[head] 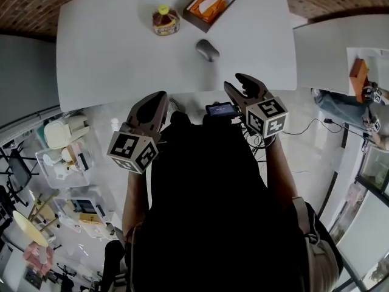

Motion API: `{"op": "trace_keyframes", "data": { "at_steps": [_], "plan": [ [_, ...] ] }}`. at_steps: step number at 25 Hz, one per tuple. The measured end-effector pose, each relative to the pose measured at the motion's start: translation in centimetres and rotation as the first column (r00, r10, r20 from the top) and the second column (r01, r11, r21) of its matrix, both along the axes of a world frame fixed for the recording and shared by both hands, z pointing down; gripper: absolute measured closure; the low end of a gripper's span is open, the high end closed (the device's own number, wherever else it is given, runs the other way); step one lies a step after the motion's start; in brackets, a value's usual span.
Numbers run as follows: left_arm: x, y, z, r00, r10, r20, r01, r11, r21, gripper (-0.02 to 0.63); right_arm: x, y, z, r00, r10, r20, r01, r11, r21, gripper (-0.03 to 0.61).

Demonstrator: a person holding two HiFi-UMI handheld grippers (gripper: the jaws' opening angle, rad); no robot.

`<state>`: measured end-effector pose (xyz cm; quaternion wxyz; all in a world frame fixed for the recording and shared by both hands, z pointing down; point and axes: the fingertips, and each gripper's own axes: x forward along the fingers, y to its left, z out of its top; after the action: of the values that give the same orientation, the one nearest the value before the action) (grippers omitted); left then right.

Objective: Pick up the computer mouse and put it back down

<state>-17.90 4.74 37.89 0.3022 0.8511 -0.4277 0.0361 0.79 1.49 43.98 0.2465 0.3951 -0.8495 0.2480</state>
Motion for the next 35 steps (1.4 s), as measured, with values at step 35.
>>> {"op": "trace_keyframes", "data": {
  "at_steps": [35],
  "plan": [
    [-5.4, -0.9, 1.3, 1.0, -0.007, -0.002, 0.007, 0.997, -0.071, 0.601, -4.8, -7.9, 10.3, 0.928, -0.173, -0.331, 0.159, 0.985, -0.071, 0.282]
  ]
}}
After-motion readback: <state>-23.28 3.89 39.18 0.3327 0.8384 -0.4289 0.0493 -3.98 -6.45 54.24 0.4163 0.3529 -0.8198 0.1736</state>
